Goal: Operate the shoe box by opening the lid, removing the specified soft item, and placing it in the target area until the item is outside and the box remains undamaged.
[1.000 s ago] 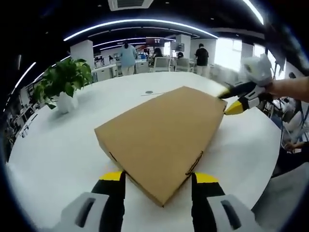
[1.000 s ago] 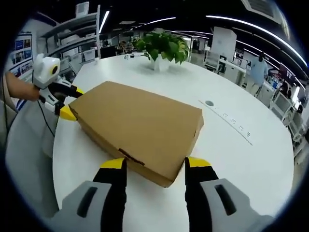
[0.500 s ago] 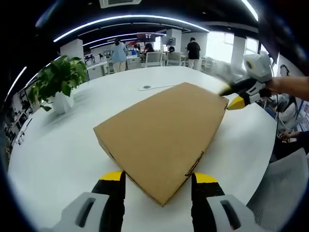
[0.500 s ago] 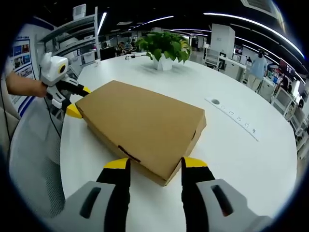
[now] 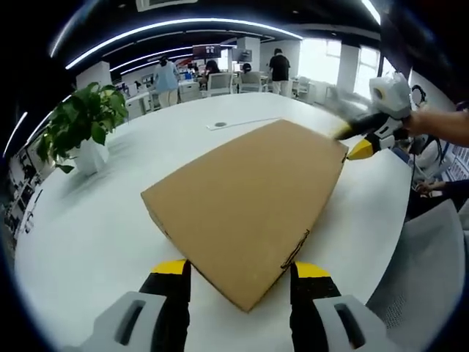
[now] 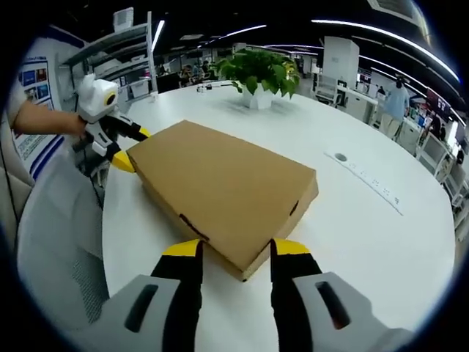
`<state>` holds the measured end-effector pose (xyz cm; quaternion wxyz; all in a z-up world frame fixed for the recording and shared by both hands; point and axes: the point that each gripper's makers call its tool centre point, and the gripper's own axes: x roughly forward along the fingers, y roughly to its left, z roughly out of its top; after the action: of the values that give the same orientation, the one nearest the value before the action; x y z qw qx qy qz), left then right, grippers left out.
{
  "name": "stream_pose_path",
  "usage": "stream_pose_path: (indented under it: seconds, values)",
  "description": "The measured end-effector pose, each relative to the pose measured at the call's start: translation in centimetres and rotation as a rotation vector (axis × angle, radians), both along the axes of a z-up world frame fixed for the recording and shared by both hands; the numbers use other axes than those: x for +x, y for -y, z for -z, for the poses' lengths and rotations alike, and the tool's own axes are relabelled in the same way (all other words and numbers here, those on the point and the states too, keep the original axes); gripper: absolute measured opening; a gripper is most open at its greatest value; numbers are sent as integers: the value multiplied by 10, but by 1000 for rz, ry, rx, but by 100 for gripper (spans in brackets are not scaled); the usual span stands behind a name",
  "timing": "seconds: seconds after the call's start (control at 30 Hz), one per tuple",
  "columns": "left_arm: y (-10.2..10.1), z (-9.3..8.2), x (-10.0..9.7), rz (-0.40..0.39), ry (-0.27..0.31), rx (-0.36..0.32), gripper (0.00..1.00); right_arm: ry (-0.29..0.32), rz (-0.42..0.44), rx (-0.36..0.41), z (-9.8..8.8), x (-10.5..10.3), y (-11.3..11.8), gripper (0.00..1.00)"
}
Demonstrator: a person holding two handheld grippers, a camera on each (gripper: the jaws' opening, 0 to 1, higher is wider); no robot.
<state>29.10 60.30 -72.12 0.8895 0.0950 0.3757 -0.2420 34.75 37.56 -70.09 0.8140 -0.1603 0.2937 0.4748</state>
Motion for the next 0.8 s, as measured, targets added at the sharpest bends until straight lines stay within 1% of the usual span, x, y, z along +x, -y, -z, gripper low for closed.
stream_pose_path:
  seconds: [0.13,0.33,0.63,0.8]
  values:
    - [-11,-2,-1,23,-17,13,54,11,0,2,0,-4,-9,31]
    - [-27,-3,-1,50,-38,34,54,14,10,28,-1,-11,-24,30]
    - [-46,-3,-4,83,-51,83,55,17,7,58,-1,-23,-44,29]
    - [-55,-3,-6,102,-56,97,55,15,-5,62,-1,-31,-51,28]
